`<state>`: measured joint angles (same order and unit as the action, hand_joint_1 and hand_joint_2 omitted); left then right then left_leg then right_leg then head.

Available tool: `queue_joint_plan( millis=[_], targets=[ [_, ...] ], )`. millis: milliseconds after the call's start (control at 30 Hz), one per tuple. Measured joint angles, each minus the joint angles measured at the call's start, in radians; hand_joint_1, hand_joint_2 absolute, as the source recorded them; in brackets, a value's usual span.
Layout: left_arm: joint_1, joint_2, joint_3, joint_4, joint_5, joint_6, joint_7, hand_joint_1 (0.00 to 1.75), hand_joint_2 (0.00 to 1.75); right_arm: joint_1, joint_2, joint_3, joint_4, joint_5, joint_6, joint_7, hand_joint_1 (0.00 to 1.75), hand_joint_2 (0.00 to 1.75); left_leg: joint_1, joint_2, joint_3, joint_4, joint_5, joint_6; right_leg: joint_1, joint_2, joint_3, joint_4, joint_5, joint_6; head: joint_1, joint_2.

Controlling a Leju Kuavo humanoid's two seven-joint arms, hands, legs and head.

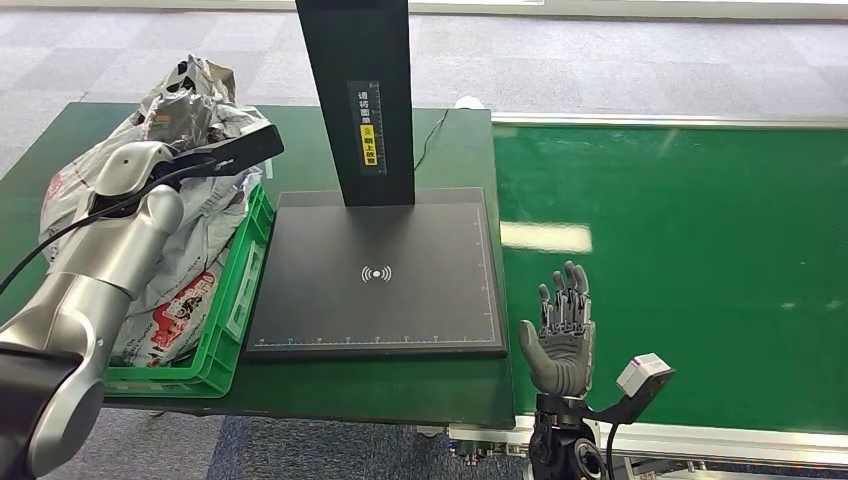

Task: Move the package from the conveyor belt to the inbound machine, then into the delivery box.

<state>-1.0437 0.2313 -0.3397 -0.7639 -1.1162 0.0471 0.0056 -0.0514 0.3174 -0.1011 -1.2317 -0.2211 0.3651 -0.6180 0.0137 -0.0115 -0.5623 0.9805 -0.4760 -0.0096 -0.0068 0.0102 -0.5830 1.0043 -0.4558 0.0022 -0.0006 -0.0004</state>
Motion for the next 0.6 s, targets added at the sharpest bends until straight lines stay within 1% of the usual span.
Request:
queue_joint_plan(
  millis=[600],
  targets=[
    [0.002,0.009,0.001,-0.001,0.0,-0.002,0.0,1.73,1.75,0.0,0.0,0.0,0.0,0.0,0.0,0.0,0.0,1.75,0.0,0.0,0.0,0.0,0.0,0.0,0.0,0.0,0.0,0.0,0.0,0.0,0.0,0.0]
  ],
)
